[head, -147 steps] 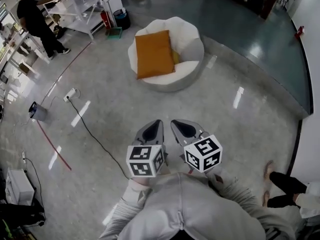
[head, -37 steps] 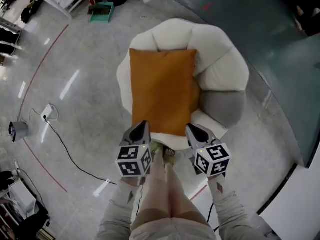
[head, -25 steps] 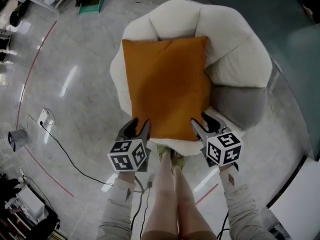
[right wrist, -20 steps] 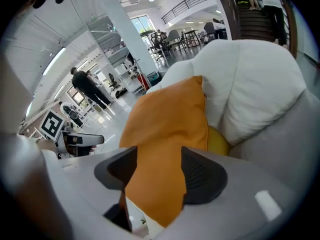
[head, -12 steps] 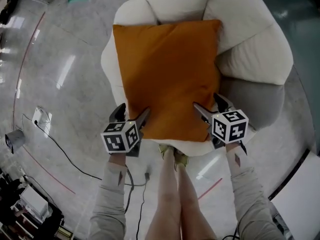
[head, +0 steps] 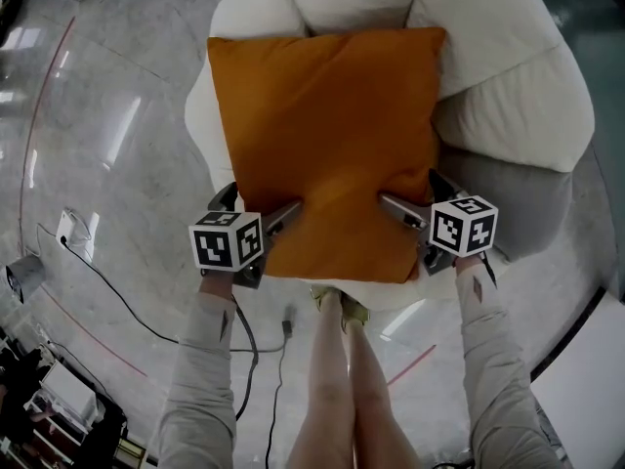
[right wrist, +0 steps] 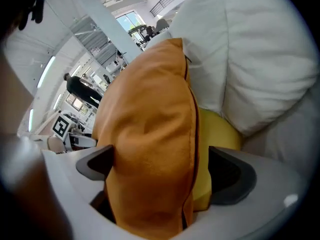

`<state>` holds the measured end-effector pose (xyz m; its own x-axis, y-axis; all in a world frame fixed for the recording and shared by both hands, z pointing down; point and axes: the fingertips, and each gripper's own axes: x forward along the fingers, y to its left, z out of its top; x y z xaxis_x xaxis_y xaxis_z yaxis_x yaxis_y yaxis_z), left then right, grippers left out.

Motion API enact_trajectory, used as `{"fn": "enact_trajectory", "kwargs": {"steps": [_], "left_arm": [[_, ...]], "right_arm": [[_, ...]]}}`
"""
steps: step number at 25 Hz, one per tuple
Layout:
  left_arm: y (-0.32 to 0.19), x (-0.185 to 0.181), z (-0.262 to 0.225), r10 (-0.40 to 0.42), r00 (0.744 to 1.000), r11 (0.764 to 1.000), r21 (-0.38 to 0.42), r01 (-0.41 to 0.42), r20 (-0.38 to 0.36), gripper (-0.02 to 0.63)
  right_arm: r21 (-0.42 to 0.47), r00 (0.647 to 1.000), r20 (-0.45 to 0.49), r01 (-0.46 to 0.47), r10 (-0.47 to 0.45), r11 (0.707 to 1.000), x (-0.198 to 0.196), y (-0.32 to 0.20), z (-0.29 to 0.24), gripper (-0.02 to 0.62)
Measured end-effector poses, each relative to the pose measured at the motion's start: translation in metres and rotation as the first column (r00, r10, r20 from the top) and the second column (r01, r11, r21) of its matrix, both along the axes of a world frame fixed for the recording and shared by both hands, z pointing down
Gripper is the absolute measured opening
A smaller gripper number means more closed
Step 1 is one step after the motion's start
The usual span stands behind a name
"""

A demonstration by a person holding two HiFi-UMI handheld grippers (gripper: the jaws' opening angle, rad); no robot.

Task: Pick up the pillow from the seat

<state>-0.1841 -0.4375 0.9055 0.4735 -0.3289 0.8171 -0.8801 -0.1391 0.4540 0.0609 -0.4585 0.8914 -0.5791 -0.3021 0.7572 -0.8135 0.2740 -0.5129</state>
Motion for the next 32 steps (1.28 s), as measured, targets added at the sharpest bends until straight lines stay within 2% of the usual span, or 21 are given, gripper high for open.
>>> {"fn": "enact_trajectory", "kwargs": {"steps": [4, 10, 15, 17, 24, 28, 32], "left_arm": [[-0.002, 0.006, 0.012, 0.008, 0.999, 0.999, -0.043, -0.01, -0.048, 0.591], [-0.006, 0.018, 0.024, 0.065, 0.994, 0.993, -0.098, -0.073, -0.084, 0.591], [-0.006, 0.026, 0.027, 0.074, 0.995, 0.992, -0.092, -0.081, -0.072, 0.589], [-0.005, 0.027, 0.025, 0.062, 0.997, 0.994, -0.081, -0.067, -0.055, 0.585], [-0.001, 0.03, 0.011, 0.03, 1.0, 0.999, -0.042, -0.029, 0.007, 0.416], [0.003, 0.031, -0.003, 0.029, 0.999, 0.999, -0.025, -0.029, 0.019, 0.354], [0.01, 0.028, -0.018, 0.006, 1.0, 1.0, -0.022, -0.006, 0.012, 0.336]], "right_arm": [[-0.021, 0.997, 0.079, -0.004, 0.006, 1.0, -0.004, -0.002, 0.009, 0.566], [-0.035, 0.986, 0.164, -0.03, 0.035, 0.999, -0.019, -0.008, 0.021, 0.565], [-0.035, 0.99, 0.132, -0.044, 0.048, 0.998, -0.027, -0.011, 0.029, 0.561], [-0.034, 0.994, 0.107, -0.033, 0.037, 0.999, -0.028, -0.01, 0.028, 0.521], [-0.027, 0.999, 0.034, 0.01, -0.009, 1.0, -0.03, -0.001, 0.02, 0.369], [-0.012, 1.0, -0.008, 0.012, -0.012, 1.0, -0.032, 0.003, 0.008, 0.335], [-0.001, 0.999, -0.027, 0.04, -0.04, 0.999, -0.036, 0.005, -0.008, 0.321]]}}
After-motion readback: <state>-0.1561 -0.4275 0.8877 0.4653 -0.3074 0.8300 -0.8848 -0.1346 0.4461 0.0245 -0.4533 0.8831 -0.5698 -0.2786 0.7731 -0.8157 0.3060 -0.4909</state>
